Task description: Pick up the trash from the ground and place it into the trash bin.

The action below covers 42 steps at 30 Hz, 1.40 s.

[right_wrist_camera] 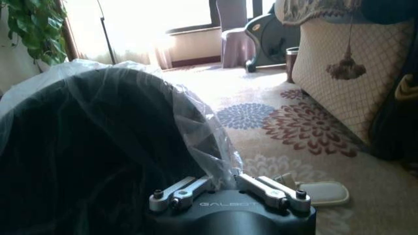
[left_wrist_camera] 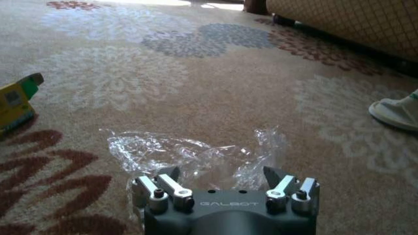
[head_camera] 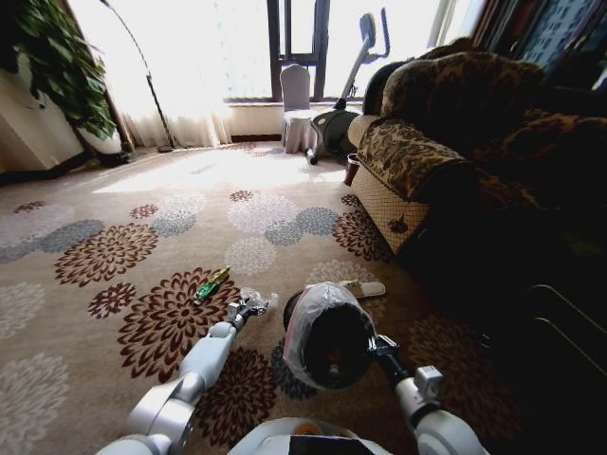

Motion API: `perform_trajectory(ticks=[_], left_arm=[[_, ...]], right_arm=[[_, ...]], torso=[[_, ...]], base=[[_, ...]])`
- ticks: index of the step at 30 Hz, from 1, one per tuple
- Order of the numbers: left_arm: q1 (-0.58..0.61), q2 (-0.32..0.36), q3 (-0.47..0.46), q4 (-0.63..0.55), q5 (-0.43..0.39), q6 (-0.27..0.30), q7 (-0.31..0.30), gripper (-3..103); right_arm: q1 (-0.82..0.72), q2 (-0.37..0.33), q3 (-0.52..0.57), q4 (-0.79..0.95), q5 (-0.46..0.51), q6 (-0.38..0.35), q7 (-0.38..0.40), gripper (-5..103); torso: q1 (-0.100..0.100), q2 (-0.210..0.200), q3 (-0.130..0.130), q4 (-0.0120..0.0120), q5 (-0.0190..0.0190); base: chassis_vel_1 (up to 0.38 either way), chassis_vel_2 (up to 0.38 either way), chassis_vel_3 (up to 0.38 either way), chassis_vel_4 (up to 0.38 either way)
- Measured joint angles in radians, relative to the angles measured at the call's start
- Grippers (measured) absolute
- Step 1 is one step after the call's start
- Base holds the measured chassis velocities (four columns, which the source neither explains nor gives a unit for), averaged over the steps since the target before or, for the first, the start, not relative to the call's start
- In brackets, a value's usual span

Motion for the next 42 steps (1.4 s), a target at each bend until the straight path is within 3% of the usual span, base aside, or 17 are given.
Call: perform_trajectory(ticks=[4,7,13,15,18,21,24,28,32,35,37,41,42], left_arm=[[0.006,-0.002,-0.001,-0.009,0.0,-0.013,-0.005,77],[0.016,0.001,0.0,-0.022,0.0,-0.029,-0.006,61],[0.028,0.006,0.0,-0.044,-0.003,-0.038,-0.009,45],[0.041,0.015,-0.001,-0.068,-0.007,-0.055,-0.009,34],[0.058,0.029,-0.003,-0.1,-0.019,-0.088,-0.009,28],[0.119,0.069,-0.015,-0.208,-0.068,-0.153,-0.007,12],[0.153,0.088,-0.02,-0.269,-0.099,-0.164,-0.007,3],[0.195,0.114,-0.022,-0.322,-0.123,-0.176,0.011,0],[0.181,0.107,-0.014,-0.275,-0.046,-0.201,0.03,0],[0.148,0.087,-0.002,-0.243,0.053,-0.205,0.019,16],[0.143,0.083,0.0,-0.241,0.07,-0.205,0.013,16],[0.108,0.076,0.012,-0.229,0.197,-0.205,-0.017,38],[0.108,0.076,0.012,-0.229,0.197,-0.205,-0.017,38]], right_arm=[[-0.004,0.001,0.007,0.002,0.001,0.002,0.0,0],[-0.006,0.015,0.0,0.001,-0.006,0.008,-0.001,0],[-0.013,0.027,-0.006,-0.004,-0.022,0.009,-0.002,0],[-0.01,0.03,-0.006,-0.011,-0.026,0.011,0.002,0],[0.003,0.029,-0.014,-0.017,-0.025,0.009,0.007,0],[0.058,0.016,-0.042,-0.045,0.001,-0.007,0.016,0],[0.075,0.018,-0.046,-0.056,0.015,-0.015,0.023,0],[0.093,0.027,-0.047,-0.071,0.022,-0.026,0.028,0],[0.088,0.036,-0.052,-0.076,0.003,-0.026,0.026,0],[0.071,0.037,-0.055,-0.075,-0.01,-0.026,0.018,0],[0.071,0.035,-0.054,-0.074,-0.011,-0.026,0.016,0],[0.055,0.022,-0.046,-0.065,-0.013,-0.018,0.004,0],[0.055,0.022,-0.046,-0.065,-0.013,-0.018,0.004,0]], torso=[[0.0,0.0,0.0,0.0,0.0005],[0.0,0.0,0.0,0.0003,0.0004],[0.0,0.0,0.0,0.0002,0.0002],[0.0,0.0,0.0,0.0,0.0002],[0.0,0.0,0.0,-0.0001,0.0002],[0.0,0.0,0.0,0.0005,0.0005],[0.0,0.0,0.0,0.0003,0.0004],[0.0,0.0,0.0,0.0006,0.0003],[0.0,0.0,0.0,0.0005,0.0],[0.0,0.0,0.0,-0.0002,0.0003],[0.0,0.0,0.0,-0.0003,0.0002],[0.0,0.0,0.0,-0.0003,0.0003],[0.0,0.0,0.0,-0.0003,0.0003]], base=[[0.0,0.0,0.0,0.0],[0.0,0.0,0.0,0.0],[0.0,0.0,0.0,0.0],[0.0,0.0,0.0,0.0],[0.0,0.0,0.0,0.0],[0.0,0.0,0.0,0.0],[0.0,0.0,0.0,0.0],[0.0,0.0,0.0,0.0],[0.0,0.0,0.0,0.0],[0.0,0.0,0.0,0.0],[0.0,0.0,0.0,0.0],[0.0,0.0,0.0,0.0],[0.0,0.0,0.0,0.0]])
